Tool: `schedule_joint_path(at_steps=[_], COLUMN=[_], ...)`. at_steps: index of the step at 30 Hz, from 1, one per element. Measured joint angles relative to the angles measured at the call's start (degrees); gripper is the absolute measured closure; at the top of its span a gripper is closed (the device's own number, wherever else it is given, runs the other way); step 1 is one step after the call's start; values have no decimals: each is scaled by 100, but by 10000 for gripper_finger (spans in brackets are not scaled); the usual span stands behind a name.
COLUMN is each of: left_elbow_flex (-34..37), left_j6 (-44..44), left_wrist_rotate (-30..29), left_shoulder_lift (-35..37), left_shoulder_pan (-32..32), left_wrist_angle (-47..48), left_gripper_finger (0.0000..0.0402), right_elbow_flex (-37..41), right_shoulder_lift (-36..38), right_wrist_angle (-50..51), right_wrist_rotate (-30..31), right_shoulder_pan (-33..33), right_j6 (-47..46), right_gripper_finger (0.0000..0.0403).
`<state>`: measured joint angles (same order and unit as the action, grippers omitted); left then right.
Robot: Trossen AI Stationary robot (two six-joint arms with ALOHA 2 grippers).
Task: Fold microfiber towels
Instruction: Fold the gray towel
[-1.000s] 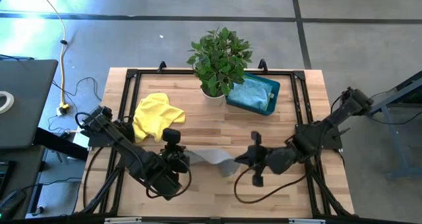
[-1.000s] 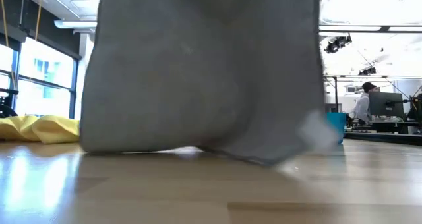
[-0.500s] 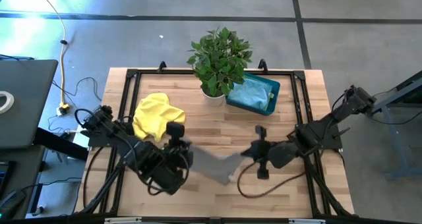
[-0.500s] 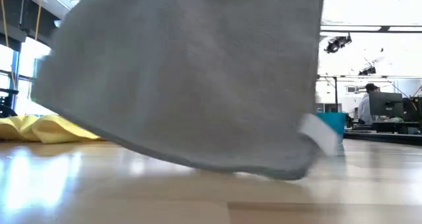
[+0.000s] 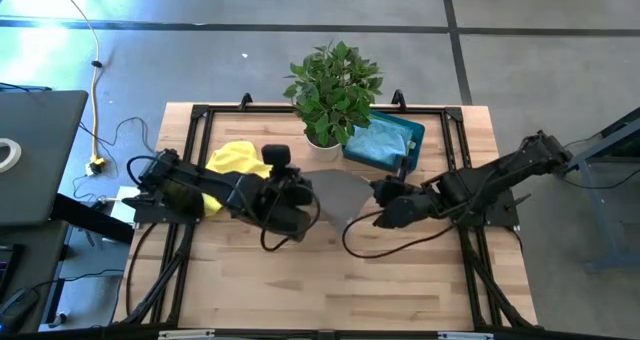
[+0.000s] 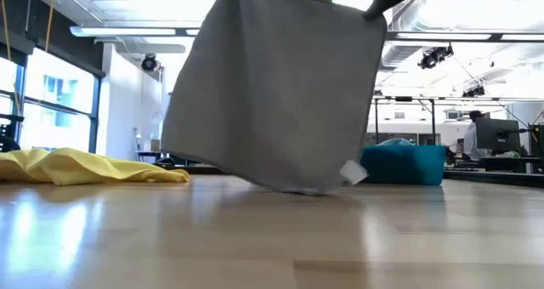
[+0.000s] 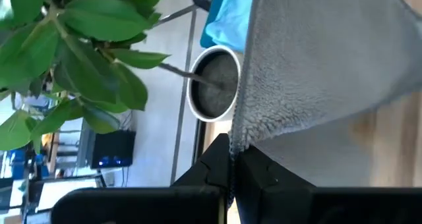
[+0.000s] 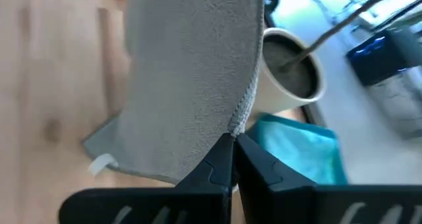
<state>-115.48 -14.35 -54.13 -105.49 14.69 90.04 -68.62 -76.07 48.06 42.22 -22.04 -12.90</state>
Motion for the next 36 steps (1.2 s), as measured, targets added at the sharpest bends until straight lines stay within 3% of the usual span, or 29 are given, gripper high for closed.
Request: schedule_joint_path(at_steps=[3,6,10,16,20,23,27,32,36], left_elbow_flex=[0,146,903,2593,3196,3167,2661,1948,1410], left_j6=[-2,-259,-838,-1090,-913,-535,-237,-44,-73], left_wrist_rotate=[262,1009,1756,2819,3155,2898,2128,785,77], left_shoulder_lift=[11,17,17,15,11,11,12,13,22], left_shoulder_pan=[-98,-174,-181,228,625,793,761,588,356], left_wrist_angle=[0,-14,-117,-2156,-3227,-3100,-2289,-1047,-427], left_gripper_finger=[401,401,401,401,401,401,401,401,401], right_elbow_flex=[0,0,2,13,13,13,-102,-997,-1729], right_shoulder_lift=[0,0,-129,-951,-1495,-1620,-1496,-1408,-1394], right_wrist_angle=[132,289,499,519,5,-46,409,2088,2732], right_wrist_rotate=[320,320,-714,-1664,-2062,-2086,-1713,-737,-311], right_shoulder_pan=[0,-65,-155,-569,-914,-993,-753,-472,-180], right_j6=[291,254,-714,-1739,-1800,-1539,-1527,-1404,-1043], right_gripper_finger=[402,402,402,402,402,402,402,402,402])
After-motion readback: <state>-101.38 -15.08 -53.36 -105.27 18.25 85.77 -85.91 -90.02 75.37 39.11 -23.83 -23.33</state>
